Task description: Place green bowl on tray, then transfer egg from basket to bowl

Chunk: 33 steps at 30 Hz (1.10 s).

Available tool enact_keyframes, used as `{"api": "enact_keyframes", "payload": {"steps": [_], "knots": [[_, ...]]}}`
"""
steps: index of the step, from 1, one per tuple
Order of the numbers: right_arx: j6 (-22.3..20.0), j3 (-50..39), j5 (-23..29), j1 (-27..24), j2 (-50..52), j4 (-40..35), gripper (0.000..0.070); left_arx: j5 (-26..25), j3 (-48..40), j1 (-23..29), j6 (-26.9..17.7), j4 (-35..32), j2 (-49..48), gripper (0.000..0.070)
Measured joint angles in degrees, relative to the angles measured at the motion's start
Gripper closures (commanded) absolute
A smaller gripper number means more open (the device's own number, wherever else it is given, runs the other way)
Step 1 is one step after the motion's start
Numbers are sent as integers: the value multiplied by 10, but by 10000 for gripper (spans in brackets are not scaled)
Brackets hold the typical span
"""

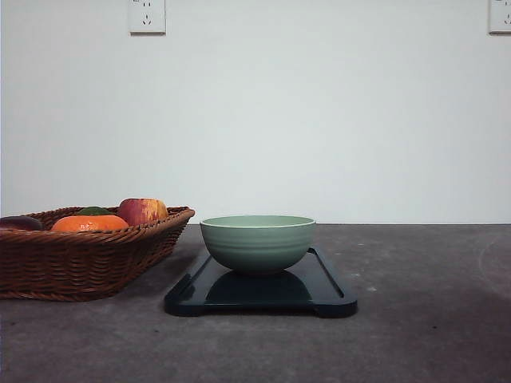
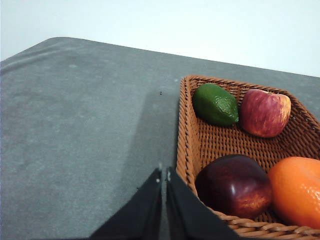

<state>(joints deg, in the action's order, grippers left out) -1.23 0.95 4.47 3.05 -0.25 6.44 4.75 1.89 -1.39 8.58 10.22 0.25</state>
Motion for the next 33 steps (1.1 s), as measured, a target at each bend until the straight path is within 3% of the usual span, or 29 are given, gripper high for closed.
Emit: {"api": "enact_keyframes", "payload": {"steps": [33], "knots": [[0,0,0,0,0,0,693,0,0,0,0,0,0,700]]}}
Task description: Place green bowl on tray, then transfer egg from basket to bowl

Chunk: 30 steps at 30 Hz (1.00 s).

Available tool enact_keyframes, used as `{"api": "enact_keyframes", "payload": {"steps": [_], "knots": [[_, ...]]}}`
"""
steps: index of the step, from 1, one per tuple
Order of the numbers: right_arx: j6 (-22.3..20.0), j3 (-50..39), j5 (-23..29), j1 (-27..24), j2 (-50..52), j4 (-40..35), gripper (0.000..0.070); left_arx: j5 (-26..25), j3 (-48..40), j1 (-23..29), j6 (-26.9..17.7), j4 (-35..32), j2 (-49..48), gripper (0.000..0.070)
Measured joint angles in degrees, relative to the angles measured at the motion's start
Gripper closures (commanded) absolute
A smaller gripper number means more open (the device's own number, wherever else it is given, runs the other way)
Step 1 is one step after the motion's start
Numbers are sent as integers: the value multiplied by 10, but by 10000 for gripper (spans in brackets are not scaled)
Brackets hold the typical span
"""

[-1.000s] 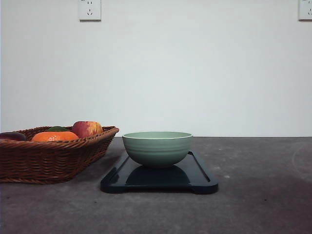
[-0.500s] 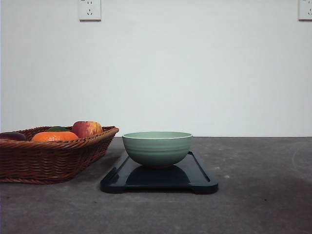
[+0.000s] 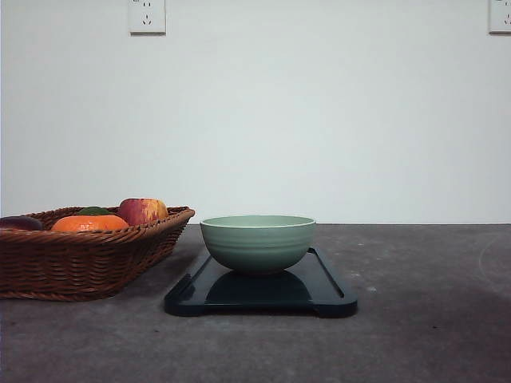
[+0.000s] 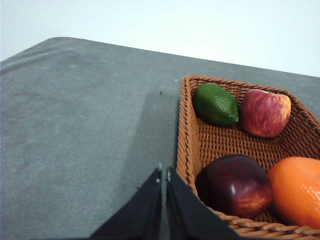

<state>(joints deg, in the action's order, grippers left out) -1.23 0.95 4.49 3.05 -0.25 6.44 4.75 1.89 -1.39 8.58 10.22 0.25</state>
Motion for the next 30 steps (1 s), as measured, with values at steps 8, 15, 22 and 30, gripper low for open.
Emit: {"api": "enact_keyframes", "payload": {"steps": [8,15,22,30], "knots": [[0,0,0,0,0,0,693,0,0,0,0,0,0,700],[0,0,0,0,0,0,693,0,0,0,0,0,0,700],[0,0,0,0,0,0,693,0,0,0,0,0,0,700],[0,0,0,0,0,0,693,0,0,0,0,0,0,700]]}}
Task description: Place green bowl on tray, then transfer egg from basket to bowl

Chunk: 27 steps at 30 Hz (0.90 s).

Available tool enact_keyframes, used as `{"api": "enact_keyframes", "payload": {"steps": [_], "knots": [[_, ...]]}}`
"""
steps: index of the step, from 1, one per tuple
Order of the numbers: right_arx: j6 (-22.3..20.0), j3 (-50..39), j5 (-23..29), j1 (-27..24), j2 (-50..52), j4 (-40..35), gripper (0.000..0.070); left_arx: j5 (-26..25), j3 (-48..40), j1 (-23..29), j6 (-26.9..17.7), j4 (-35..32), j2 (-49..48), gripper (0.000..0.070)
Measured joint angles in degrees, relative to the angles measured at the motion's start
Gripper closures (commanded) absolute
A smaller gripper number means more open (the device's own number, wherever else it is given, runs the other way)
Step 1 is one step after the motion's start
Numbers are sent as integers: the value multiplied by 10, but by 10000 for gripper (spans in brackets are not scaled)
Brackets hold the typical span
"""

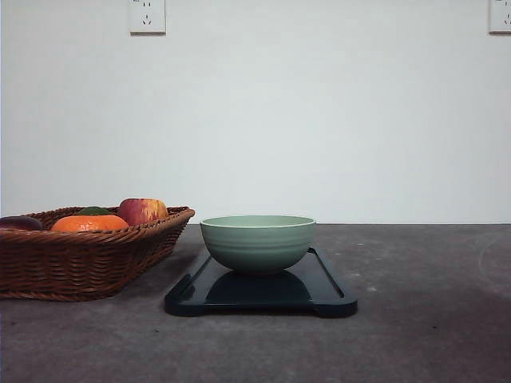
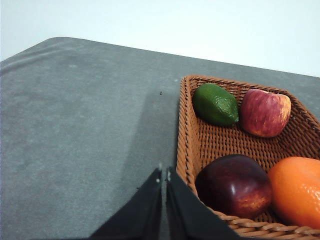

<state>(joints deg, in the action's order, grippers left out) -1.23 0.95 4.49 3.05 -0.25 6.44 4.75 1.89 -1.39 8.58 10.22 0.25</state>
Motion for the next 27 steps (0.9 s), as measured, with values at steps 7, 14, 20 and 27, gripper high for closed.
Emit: {"api": "enact_keyframes", "payload": {"steps": [7,14,20,27], "knots": [[0,0,0,0,0,0,693,0,0,0,0,0,0,700],[0,0,0,0,0,0,693,0,0,0,0,0,0,700],[0,0,0,0,0,0,693,0,0,0,0,0,0,700],[0,0,0,0,0,0,693,0,0,0,0,0,0,700]]}}
